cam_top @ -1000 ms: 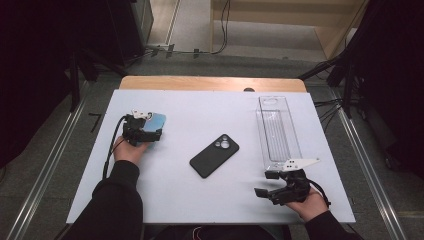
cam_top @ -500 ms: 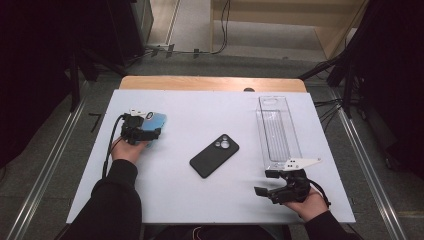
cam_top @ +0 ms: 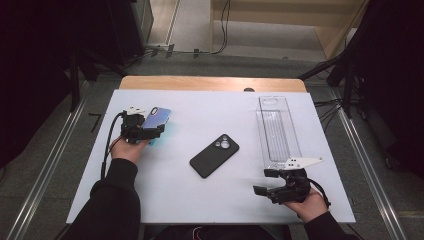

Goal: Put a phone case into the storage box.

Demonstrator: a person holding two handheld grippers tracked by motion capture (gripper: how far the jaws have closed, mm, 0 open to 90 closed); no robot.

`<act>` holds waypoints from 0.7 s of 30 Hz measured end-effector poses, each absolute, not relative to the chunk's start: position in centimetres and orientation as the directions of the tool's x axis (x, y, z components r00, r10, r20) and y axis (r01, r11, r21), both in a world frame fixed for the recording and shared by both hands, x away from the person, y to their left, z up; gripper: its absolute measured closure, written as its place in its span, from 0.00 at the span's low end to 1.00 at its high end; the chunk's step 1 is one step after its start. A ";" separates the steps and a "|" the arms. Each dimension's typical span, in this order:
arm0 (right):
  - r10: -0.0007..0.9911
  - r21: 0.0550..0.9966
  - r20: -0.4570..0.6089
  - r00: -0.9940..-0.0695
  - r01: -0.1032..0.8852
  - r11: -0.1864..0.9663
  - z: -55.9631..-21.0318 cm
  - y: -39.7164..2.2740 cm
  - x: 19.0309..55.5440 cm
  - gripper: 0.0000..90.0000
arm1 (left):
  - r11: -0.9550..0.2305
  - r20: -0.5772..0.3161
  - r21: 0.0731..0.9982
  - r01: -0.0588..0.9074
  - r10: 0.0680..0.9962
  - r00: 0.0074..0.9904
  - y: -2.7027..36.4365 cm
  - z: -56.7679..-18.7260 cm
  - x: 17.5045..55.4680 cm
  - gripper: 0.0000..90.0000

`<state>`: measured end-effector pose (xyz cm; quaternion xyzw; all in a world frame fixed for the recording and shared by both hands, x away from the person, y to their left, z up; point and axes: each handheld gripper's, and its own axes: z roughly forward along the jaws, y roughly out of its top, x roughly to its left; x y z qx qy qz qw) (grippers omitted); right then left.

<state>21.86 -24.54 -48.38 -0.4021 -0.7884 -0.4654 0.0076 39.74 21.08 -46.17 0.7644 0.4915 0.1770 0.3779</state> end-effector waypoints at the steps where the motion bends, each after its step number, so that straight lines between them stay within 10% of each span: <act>1: 0.630 0.727 0.392 -0.671 0.645 0.235 -48.2 -24.5 21.8 0.17 | -0.222 -0.114 0.759 0.612 0.880 0.460 20.8 -45.9 39.4 0.19; 21: 0.657 0.726 0.402 -0.638 0.660 0.196 -47.0 -23.2 21.8 0.17 | -0.214 -0.137 0.806 0.552 0.840 0.525 16.6 -44.7 35.0 0.19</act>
